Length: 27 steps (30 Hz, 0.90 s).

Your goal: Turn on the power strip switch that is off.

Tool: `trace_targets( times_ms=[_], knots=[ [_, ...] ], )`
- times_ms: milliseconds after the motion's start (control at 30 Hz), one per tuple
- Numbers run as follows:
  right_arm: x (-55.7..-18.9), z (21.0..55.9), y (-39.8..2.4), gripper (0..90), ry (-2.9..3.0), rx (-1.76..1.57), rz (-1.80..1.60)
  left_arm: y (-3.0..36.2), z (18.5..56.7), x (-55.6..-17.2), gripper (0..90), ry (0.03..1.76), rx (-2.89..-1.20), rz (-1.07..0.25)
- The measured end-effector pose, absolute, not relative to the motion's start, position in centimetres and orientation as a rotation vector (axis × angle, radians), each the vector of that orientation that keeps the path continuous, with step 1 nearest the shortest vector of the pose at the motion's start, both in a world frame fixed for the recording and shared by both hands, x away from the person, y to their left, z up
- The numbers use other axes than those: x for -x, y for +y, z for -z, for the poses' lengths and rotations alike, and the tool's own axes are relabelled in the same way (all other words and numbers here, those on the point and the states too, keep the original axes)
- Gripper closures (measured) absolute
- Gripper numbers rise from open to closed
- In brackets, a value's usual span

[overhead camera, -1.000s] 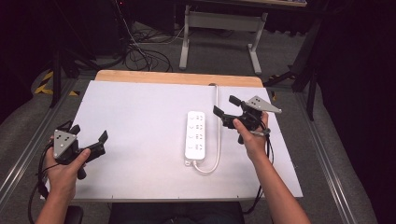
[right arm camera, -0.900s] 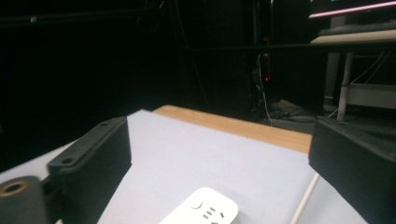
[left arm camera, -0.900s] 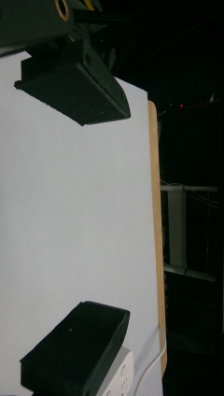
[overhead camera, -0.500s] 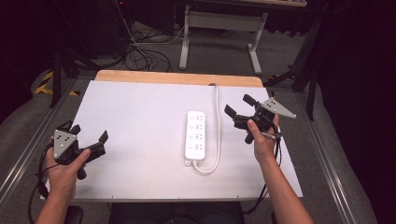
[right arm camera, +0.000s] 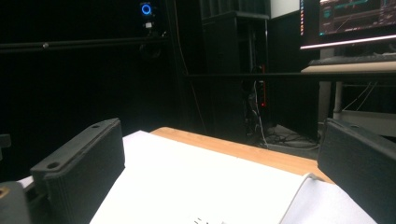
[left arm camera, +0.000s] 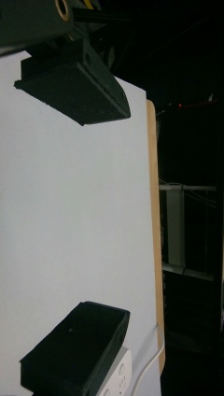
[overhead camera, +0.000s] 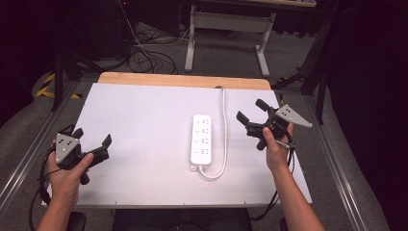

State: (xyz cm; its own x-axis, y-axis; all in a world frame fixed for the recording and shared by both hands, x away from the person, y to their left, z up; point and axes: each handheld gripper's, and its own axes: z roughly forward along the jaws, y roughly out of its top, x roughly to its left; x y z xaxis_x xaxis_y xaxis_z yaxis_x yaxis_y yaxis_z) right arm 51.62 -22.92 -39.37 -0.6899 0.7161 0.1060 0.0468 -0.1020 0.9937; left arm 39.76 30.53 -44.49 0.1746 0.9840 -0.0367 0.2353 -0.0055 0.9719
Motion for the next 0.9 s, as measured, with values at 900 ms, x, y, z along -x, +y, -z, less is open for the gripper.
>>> trace_targets(
  times_ms=[900],
  knots=[
    [-50.7, 40.8, -24.4, 0.3, 1.668, -0.8, -1.807, 30.8, 44.4, -39.8, 4.8, 1.26, -1.419, -0.943]
  ],
)
